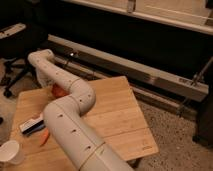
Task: Push the ceramic bowl across the table
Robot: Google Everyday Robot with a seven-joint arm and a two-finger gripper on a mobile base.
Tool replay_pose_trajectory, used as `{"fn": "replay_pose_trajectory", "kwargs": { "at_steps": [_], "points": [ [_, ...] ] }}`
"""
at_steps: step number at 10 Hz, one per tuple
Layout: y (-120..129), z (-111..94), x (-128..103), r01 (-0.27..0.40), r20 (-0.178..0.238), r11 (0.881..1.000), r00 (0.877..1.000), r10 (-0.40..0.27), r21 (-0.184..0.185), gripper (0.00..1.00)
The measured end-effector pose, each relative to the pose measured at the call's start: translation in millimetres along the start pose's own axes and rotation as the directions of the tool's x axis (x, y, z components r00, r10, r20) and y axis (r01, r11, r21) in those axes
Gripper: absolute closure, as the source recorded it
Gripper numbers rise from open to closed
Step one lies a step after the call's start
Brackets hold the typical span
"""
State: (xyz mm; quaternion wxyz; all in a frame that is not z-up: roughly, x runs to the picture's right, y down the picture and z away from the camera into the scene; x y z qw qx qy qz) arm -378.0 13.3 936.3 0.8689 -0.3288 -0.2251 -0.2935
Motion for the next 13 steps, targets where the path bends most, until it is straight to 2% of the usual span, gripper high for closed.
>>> {"fn": "replay_pose_trajectory", "kwargs": {
  "at_steps": [4,9,11,13],
  "points": [
    [6.6,-9.8,7.7,-0.01,0.031,0.999,0.999,0.009,0.033,0.95],
    [35.6,-14.2,10.4,-0.008,0.047,0.999,0.999,0.007,0.039,0.95],
    [43.4,-16.3,6.3,-0.006,0.064,0.999,0.998,0.002,0.053,0.95],
    [40.8,-19.2,-11.9,0.016,0.101,0.997,0.995,-0.024,0.077,0.95]
  ]
}}
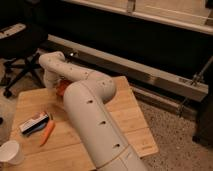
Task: Push the ceramic bowl across the table
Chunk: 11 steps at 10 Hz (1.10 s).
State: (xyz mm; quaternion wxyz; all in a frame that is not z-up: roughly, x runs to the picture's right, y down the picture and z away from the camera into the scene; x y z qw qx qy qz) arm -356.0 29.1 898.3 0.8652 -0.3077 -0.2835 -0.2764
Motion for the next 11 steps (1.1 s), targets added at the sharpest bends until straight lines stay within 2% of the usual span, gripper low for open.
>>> {"fn": "replay_pose_trajectory", "kwargs": {
  "at_steps": [2,3,5,8,11],
  "points": [
    [-9.9,-1.2,-20.3,0.039,0.031,0.999,0.999,-0.039,0.016,0.95],
    [-14.8,-0.2,-27.0,0.056,0.033,0.998,0.998,-0.057,0.018,0.95],
    [-31.0,4.9,-35.7,0.089,0.012,0.996,0.996,-0.09,0.017,0.95],
    [-52.0,13.2,-33.8,0.11,-0.025,0.994,0.994,-0.11,0.014,0.95],
    [-60.4,18.7,-18.9,0.092,-0.043,0.996,0.995,-0.092,0.012,0.95]
  ]
}}
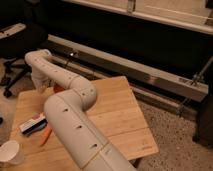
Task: Push the ceramic bowl across the table
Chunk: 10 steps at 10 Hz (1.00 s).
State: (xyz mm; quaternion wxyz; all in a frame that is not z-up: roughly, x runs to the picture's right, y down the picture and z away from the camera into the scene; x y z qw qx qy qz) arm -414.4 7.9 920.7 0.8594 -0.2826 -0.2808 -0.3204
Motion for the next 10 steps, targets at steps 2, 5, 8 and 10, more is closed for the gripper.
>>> {"fn": "replay_pose_trajectory", "kwargs": {
  "at_steps": [2,5,8,10],
  "points": [
    [1.5,4.9,11.9,-0.017,-0.003,1.0,1.0,0.017,-0.006,0.95],
    [2.0,5.8,30.8,-0.038,-0.006,0.999,0.999,0.038,0.007,0.95],
    [3.4,-3.2,50.9,-0.068,-0.015,0.997,0.998,0.068,0.027,0.95],
    [8.0,-7.9,62.0,-0.085,-0.026,0.996,0.996,0.086,0.024,0.95]
  ]
}}
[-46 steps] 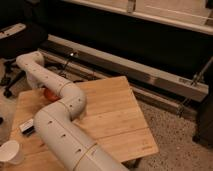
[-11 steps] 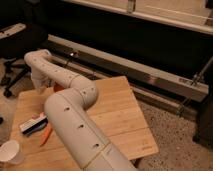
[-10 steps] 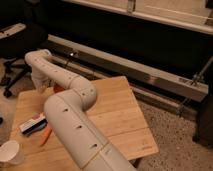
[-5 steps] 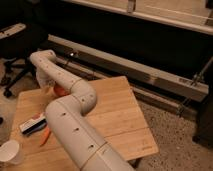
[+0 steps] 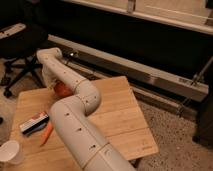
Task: Push the ceramic bowl across the table
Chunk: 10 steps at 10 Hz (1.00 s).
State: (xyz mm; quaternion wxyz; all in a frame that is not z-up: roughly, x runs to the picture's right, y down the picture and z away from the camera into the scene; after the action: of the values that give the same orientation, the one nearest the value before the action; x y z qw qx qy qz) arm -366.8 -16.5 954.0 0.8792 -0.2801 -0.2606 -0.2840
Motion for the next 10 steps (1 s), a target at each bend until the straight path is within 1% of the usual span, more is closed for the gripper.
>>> {"fn": "replay_pose_trajectory", "kwargs": {
  "at_steps": [6,8,10],
  "points": [
    [10.9,-11.8,19.6,-0.029,-0.03,0.999,0.999,0.029,-0.024,0.95],
    [16.5,-13.7,25.6,-0.041,-0.032,0.999,0.999,0.039,-0.035,0.95],
    [26.7,-11.0,32.8,-0.056,-0.03,0.997,0.998,0.055,-0.055,0.95]
  ]
}}
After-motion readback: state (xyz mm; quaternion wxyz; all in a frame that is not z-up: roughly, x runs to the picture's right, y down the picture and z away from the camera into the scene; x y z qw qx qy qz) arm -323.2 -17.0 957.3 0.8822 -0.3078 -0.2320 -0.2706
